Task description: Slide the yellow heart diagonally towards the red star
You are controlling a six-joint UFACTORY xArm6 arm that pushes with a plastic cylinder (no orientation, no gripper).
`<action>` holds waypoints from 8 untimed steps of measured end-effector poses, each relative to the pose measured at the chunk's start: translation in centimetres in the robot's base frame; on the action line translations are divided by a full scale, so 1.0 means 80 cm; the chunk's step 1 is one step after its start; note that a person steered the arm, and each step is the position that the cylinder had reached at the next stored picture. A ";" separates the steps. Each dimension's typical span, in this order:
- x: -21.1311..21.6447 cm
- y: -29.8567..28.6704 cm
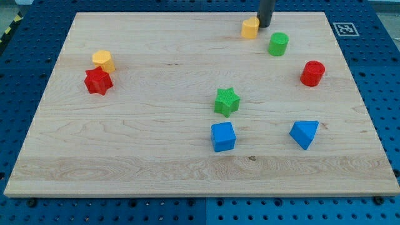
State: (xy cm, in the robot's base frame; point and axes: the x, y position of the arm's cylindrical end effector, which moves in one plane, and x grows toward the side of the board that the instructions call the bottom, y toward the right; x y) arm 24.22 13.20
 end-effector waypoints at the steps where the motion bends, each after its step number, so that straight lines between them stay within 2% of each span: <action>1: 0.004 -0.034; 3: 0.070 -0.064; 6: 0.108 -0.180; 8: 0.164 -0.244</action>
